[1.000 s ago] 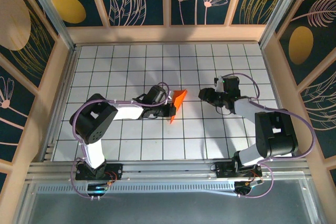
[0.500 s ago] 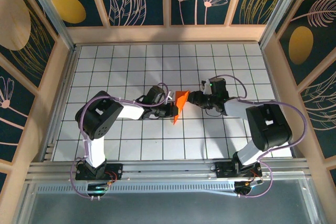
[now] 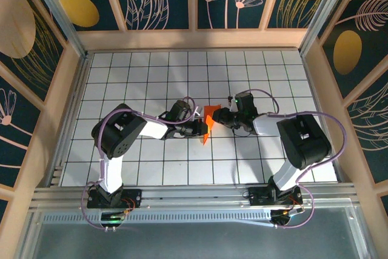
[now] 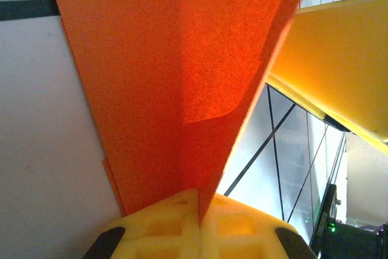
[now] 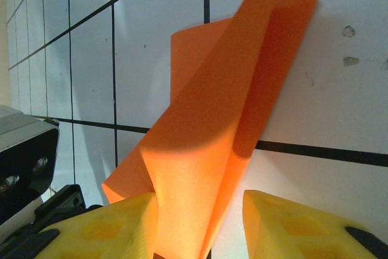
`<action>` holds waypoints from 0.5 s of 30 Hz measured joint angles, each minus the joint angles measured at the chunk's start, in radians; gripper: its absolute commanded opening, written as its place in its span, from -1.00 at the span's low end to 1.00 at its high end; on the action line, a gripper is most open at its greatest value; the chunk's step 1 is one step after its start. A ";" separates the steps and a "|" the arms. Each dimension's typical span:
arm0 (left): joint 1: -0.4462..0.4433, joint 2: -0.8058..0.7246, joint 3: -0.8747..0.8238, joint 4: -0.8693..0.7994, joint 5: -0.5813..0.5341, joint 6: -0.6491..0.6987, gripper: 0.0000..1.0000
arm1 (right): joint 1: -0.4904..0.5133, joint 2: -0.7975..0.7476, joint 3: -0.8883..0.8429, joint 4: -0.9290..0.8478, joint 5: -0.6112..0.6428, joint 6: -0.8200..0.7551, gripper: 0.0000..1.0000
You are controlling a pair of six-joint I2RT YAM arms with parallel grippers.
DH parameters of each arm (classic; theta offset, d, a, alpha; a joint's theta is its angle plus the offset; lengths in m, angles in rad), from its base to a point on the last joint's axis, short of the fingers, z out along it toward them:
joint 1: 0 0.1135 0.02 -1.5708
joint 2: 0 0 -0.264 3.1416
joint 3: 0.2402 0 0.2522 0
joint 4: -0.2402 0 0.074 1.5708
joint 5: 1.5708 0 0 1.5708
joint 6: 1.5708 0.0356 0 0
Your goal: Fold a paper plane with a square sheet of paper (fold left side to right side)
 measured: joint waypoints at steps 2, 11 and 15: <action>0.000 0.000 -0.003 0.009 0.004 -0.005 -1.00 | 0.002 0.007 0.003 0.006 0.003 0.003 -0.20; 0.000 0.014 -0.007 0.044 0.021 -0.019 -1.00 | 0.009 0.034 0.011 0.028 0.005 0.019 -0.20; 0.000 0.017 -0.008 0.048 0.021 -0.021 -1.00 | 0.011 0.045 0.014 0.029 0.005 0.019 -0.20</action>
